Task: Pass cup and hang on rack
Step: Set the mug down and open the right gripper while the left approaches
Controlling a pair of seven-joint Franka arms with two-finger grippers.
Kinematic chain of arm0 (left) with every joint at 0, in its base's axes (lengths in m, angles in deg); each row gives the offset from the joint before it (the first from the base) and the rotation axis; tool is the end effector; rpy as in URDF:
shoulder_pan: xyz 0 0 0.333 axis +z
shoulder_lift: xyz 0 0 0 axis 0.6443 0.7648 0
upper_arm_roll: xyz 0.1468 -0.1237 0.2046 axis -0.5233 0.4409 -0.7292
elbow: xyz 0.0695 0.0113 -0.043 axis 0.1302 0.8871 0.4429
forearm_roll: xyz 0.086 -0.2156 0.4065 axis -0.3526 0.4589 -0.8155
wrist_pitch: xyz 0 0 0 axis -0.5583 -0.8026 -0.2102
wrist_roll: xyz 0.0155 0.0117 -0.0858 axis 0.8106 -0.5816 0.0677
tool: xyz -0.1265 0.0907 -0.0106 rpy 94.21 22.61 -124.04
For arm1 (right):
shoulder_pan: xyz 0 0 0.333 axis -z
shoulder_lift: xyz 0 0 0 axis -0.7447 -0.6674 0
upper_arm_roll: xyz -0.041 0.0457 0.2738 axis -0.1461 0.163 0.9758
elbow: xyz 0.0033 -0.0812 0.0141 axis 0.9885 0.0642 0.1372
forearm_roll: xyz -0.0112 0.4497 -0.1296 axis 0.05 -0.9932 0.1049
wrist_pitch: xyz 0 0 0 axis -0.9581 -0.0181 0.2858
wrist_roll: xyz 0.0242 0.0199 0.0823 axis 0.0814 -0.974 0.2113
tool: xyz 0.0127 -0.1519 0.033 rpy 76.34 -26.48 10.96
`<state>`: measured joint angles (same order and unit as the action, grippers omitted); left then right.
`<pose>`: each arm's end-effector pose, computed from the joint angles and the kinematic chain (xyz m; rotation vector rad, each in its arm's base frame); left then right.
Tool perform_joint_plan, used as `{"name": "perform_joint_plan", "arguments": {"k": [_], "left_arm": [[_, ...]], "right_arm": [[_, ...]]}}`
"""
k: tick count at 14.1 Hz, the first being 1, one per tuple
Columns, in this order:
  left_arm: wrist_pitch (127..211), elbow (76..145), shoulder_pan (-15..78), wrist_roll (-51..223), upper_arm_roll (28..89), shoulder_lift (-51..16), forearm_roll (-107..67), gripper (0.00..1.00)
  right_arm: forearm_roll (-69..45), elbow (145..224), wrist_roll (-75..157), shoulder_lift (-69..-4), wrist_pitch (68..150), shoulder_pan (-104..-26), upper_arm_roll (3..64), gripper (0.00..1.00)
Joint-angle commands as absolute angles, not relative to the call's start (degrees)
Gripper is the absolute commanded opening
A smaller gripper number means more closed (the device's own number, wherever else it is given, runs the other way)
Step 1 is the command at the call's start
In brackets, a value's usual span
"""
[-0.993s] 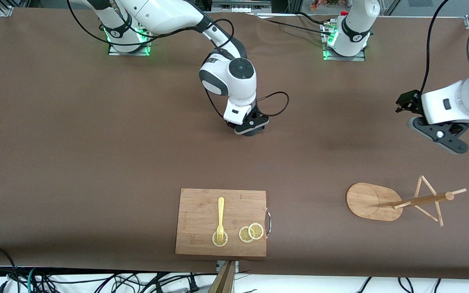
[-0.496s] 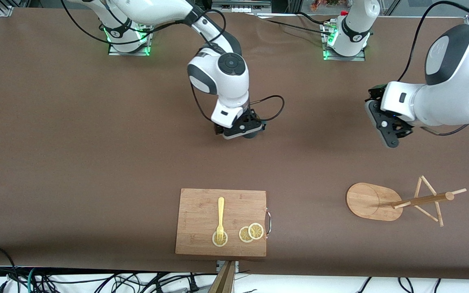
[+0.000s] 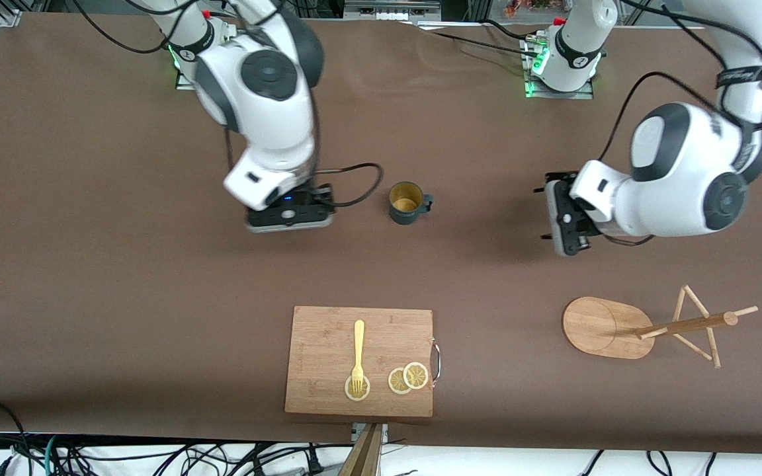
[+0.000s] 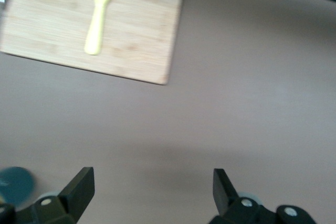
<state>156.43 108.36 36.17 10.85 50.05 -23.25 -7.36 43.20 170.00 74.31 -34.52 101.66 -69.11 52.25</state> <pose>0.6454 -0.2023 0.2726 2.1293 -1.6198 -0.0202 0.6431 0.3743 0.3749 2.9561 0.2638 0.2420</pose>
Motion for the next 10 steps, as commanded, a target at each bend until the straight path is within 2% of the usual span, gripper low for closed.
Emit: {"name": "perform_joint_plan", "arguments": {"k": [1, 3, 6, 7, 10], "left_arm": [[164.3, 114.5, 36.1, 7.2, 51.7, -24.4, -0.8, 1.00], [168.5, 117.1, 36.0, 3.4, 52.2, -24.4, 1.7, 1.00], [173.6, 121.7, 35.8, -3.6, 52.2, -24.3, 6.8, 1.00], [175.8, 123.9, 35.8, -6.5, 52.2, -24.3, 10.4, 1.00], [181.0, 130.4, 35.7, -19.0, 52.8, -24.2, 25.5, 1.00]], "right_arm": [[43.2, 171.4, 65.1, -30.6, 96.6, -64.8, 50.6, 1.00], [34.9, 171.4, 57.1, -28.9, 94.9, -62.4, 46.3, 1.00], [14.8, 171.4, 46.1, -28.4, 91.5, -61.8, 34.4, 1.00], [12.2, 171.1, 43.9, -28.2, 88.3, -61.8, 31.1, 1.00], [13.7, 167.8, 41.9, -27.2, 78.4, -61.8, 25.3, 1.00]]}}
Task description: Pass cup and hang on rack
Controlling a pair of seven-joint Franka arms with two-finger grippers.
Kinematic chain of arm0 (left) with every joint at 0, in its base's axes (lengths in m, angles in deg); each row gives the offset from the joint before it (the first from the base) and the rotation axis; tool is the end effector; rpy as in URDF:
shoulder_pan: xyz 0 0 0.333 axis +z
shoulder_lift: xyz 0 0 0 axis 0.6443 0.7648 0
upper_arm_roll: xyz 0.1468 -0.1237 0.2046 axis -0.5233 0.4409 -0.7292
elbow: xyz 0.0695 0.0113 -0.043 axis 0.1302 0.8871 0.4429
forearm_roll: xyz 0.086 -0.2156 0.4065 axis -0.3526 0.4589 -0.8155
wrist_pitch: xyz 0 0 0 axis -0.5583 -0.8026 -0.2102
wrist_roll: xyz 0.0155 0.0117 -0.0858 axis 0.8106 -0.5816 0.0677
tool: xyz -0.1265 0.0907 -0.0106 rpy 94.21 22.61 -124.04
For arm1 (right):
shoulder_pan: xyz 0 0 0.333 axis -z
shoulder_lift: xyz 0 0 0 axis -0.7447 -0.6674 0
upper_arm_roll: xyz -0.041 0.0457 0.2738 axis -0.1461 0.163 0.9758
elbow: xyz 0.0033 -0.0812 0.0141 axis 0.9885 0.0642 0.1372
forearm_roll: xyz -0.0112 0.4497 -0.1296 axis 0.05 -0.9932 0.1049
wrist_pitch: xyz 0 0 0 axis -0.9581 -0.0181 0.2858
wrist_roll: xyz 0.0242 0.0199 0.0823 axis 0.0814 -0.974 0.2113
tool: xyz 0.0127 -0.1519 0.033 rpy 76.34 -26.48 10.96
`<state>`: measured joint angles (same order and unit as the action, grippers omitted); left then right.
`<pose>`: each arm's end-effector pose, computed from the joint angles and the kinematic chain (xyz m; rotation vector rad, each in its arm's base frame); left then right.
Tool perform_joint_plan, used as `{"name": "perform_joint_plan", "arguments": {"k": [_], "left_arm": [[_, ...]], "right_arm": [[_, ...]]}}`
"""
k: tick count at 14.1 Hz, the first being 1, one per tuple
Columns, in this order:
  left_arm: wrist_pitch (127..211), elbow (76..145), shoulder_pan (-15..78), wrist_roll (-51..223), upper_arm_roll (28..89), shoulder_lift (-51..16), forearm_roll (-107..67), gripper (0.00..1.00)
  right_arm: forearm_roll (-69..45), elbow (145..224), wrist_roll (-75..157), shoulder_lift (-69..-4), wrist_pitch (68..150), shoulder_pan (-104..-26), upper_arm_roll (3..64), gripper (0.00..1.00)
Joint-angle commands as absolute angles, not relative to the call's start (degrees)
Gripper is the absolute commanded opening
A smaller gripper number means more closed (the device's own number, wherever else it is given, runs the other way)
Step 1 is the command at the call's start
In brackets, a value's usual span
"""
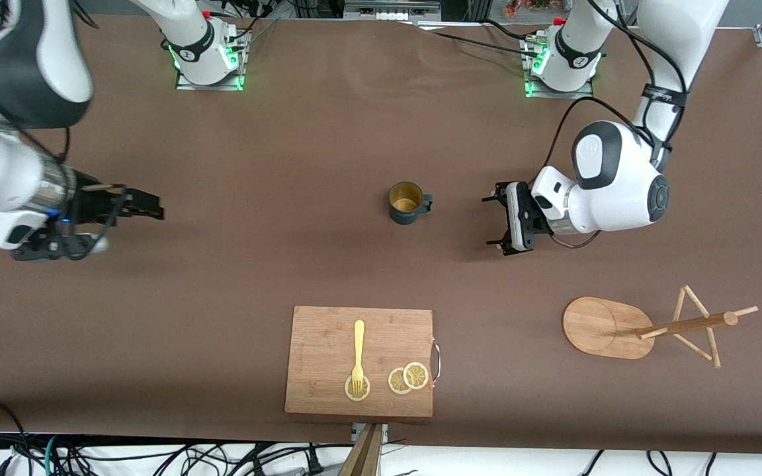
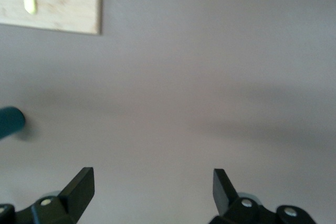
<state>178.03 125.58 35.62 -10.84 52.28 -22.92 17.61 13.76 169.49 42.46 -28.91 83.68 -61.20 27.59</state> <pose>0.5967 -0.2382 0.1587 1.9605 -1.5115 0.3641 0.6853 0.0612 0.4202 -2.9939 -0.1178 0.2367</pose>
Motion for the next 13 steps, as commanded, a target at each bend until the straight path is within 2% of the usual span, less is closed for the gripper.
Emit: {"name": "perform_joint_plan", "arguments": {"k": [1, 4, 6, 8, 11, 13], "left_arm": [[181.6, 132.5, 35.7, -23.4, 52.8, -24.2, 30.3, 1.00], [183.6, 138.6, 35.4, -37.7, 53.0, -23.5, 45.8, 1.00], [183.6, 140.1, 35.0, -49.7, 53.0, -20.9, 55.8, 1.00], [183.7, 140.8, 34.1, -56.9, 53.1, -18.7, 62.0, 1.00], [183.8, 141.3, 34.1, -63.4, 54.0, -17.2, 67.2, 1.00], [183.8, 141.3, 33.2, -68.7, 54.1, -15.2, 71.8, 1.00]], "right_arm": [[16.8, 166.5, 41.8, -27.2, 75.4, -61.8, 24.3, 1.00], [23.7, 163.7, 41.3, -27.7, 74.2, -61.7, 24.0, 1.00], [24.6, 158.5, 41.1, -29.6, 74.9, -61.5, 24.0, 1.00], [24.5, 157.3, 40.9, -29.8, 75.0, -61.5, 24.0, 1.00], [23.1, 159.4, 41.4, -28.0, 74.0, -61.8, 24.1, 1.00], [22.2, 165.9, 41.3, -23.8, 78.9, -61.8, 24.2, 1.00]]}}
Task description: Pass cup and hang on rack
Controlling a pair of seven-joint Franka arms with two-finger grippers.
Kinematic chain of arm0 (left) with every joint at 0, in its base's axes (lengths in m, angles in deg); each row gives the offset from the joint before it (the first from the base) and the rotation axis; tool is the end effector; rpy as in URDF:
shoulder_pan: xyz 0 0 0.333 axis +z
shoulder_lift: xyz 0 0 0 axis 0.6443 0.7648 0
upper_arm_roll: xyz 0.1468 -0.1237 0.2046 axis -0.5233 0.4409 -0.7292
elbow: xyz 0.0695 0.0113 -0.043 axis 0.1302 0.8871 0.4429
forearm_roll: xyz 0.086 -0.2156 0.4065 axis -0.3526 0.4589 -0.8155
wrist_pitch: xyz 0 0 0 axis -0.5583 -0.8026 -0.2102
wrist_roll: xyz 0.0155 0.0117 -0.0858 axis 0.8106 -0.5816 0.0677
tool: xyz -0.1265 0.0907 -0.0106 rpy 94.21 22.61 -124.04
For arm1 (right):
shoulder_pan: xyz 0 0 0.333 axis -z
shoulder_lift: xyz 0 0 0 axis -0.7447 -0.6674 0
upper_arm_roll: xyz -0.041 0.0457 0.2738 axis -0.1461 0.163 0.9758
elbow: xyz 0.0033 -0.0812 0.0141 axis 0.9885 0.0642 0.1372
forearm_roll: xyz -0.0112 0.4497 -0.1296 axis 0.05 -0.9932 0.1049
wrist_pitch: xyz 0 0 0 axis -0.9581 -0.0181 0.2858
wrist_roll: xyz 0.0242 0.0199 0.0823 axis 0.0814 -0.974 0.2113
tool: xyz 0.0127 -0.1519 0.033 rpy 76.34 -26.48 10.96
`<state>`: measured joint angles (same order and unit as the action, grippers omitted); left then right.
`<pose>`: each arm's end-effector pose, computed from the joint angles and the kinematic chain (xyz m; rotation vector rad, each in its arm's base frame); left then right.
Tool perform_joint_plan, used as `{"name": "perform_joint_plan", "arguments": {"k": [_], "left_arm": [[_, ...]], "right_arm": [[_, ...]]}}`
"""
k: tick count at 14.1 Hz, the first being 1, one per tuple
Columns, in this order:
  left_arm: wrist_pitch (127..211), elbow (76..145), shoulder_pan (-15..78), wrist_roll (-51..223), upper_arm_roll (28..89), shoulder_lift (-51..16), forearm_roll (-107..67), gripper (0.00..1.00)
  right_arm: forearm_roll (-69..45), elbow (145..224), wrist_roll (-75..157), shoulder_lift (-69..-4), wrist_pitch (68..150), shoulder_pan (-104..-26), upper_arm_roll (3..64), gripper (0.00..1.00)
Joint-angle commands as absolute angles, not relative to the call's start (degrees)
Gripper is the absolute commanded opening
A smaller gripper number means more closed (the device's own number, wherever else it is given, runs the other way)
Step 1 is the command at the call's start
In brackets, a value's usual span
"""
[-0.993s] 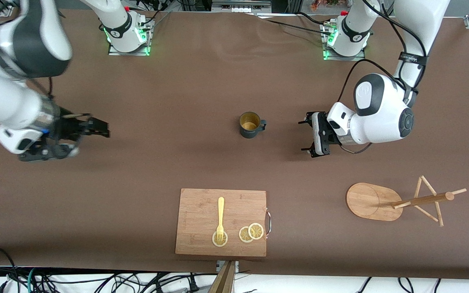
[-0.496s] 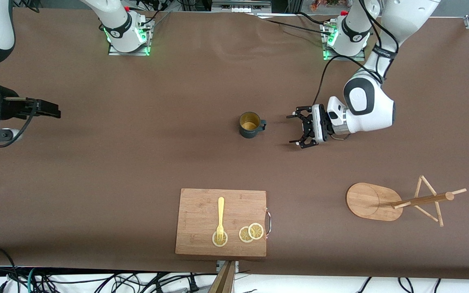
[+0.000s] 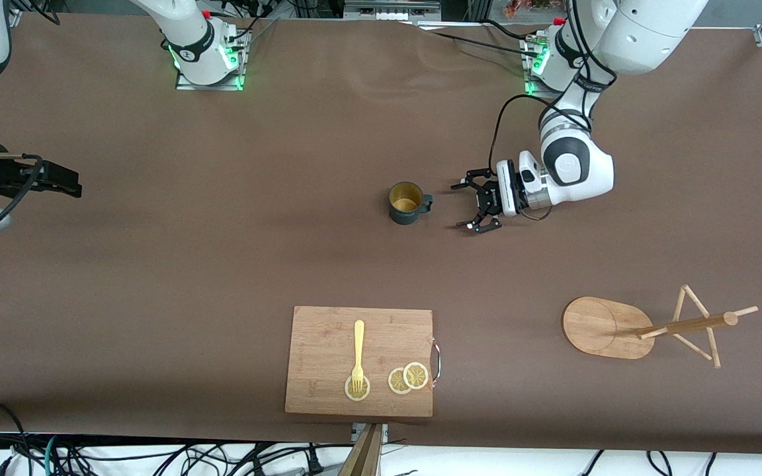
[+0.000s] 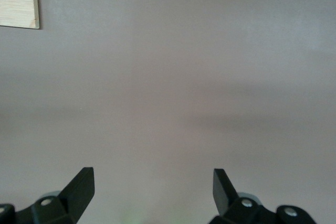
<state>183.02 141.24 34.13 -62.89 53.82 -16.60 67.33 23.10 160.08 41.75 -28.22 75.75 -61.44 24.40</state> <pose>0.4768 -0.2554 0.0181 1.7482 -1.3263 0.8625 0.6812 0.0087 0.5069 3.0991 0.0912 -0.1871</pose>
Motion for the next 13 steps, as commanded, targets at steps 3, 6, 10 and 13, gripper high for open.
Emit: {"name": "perform_joint_plan", "arguments": {"k": [3, 6, 10, 13], "left_arm": [[183.9, 140.9, 31.3, -73.4, 54.3, -12.6, 78.3, 1.00], [187.0, 140.8, 31.0, -74.7, 56.0, -11.9, 79.8, 1.00], [187.9, 140.8, 30.2, -74.8, 58.3, -11.3, 82.6, 1.00], [188.3, 140.8, 29.3, -75.1, 59.1, -10.9, 84.5, 1.00]], "right_arm": [[22.2, 184.5, 36.6, -12.9, 95.7, -61.8, 24.4, 1.00], [21.9, 185.6, 35.0, -11.4, 95.3, -61.3, 24.8, 1.00], [22.1, 180.2, 34.4, -13.3, 85.7, -46.3, 38.3, 1.00], [22.3, 180.0, 34.7, -13.8, 85.6, -46.3, 38.5, 1.00]]}}
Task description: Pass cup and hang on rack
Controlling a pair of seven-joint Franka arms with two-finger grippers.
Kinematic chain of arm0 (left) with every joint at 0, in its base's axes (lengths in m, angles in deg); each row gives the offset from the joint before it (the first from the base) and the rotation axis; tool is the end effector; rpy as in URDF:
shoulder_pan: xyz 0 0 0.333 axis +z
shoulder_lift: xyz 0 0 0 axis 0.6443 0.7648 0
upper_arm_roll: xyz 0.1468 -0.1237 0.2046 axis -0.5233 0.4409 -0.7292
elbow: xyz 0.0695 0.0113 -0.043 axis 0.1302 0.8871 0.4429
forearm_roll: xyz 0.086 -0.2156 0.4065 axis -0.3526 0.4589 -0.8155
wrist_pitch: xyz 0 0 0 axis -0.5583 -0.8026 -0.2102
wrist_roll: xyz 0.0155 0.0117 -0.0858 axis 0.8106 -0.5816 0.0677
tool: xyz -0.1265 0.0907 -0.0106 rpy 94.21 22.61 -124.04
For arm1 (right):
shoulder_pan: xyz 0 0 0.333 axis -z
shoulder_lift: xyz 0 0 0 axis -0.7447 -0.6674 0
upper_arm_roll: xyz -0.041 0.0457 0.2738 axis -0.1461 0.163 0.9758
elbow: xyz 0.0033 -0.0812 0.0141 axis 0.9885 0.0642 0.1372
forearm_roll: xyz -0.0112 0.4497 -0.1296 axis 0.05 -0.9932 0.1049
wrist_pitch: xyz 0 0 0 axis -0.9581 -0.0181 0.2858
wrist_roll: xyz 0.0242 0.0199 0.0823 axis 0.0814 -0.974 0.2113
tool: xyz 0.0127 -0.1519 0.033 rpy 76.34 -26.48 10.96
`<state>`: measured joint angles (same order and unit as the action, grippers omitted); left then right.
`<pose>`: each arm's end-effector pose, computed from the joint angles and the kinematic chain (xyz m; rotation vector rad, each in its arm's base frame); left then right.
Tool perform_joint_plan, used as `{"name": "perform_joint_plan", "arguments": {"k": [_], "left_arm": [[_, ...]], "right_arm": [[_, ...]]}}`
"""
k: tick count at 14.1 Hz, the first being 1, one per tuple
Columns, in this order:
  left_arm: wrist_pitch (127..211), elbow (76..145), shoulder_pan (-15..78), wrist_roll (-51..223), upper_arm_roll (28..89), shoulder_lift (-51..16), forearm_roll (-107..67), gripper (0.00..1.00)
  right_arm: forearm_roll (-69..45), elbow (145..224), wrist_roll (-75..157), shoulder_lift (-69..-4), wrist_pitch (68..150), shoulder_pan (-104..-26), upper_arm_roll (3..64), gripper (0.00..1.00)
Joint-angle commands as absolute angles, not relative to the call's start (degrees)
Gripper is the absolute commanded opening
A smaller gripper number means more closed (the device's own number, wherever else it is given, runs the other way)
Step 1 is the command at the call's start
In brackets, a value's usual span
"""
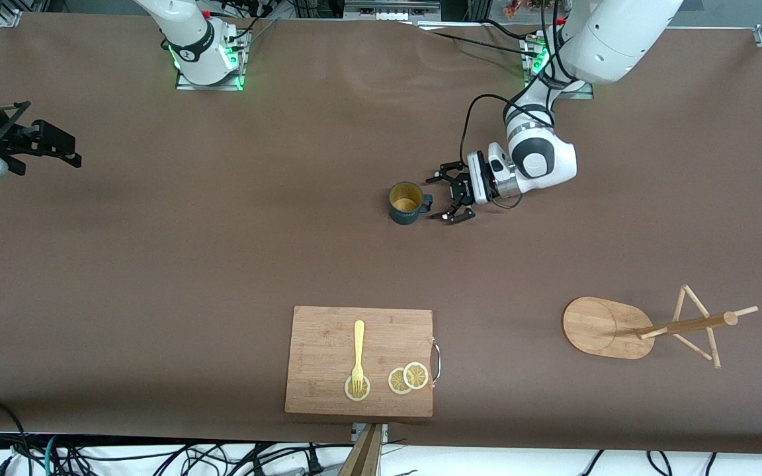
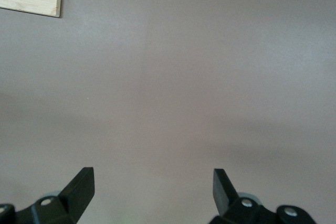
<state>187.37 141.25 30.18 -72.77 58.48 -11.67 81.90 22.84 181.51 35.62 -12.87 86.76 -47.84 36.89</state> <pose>0.4228 -0.3174 -0.0171 1.7649 -1.2886 0.8952 0.6316 -0.0200 0.4914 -3.0986 -0.2127 0.0582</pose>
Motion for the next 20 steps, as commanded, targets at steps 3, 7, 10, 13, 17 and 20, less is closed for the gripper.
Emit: {"name": "perform_joint_plan", "arguments": {"k": [3, 7, 10, 13, 17, 20], "left_arm": [[188.3, 140.9, 29.2, -80.8, 59.1, -9.6, 88.8, 1.00], [188.1, 140.9, 29.2, -81.6, 59.2, -9.5, 89.1, 0.88], [188.2, 140.8, 29.2, -80.6, 59.2, -9.7, 89.1, 0.77], [188.2, 140.7, 29.2, -80.3, 59.2, -9.9, 89.1, 0.70], [188.2, 140.5, 29.3, -80.5, 59.1, -10.0, 89.1, 0.02], [187.8, 139.4, 29.7, -75.8, 59.1, -10.7, 89.1, 0.00]], "right_arm": [[22.6, 180.1, 35.0, -13.8, 85.6, -46.5, 38.7, 1.00], [22.9, 180.0, 34.9, -13.7, 85.6, -47.4, 38.9, 1.00], [22.7, 180.1, 35.0, -13.7, 85.6, -47.4, 38.8, 1.00], [22.5, 180.1, 35.0, -13.8, 85.5, -47.1, 38.4, 1.00], [22.8, 180.1, 34.9, -14.0, 85.5, -47.0, 38.4, 1.00], [23.0, 180.1, 34.9, -14.0, 85.5, -46.9, 38.4, 1.00]]}}
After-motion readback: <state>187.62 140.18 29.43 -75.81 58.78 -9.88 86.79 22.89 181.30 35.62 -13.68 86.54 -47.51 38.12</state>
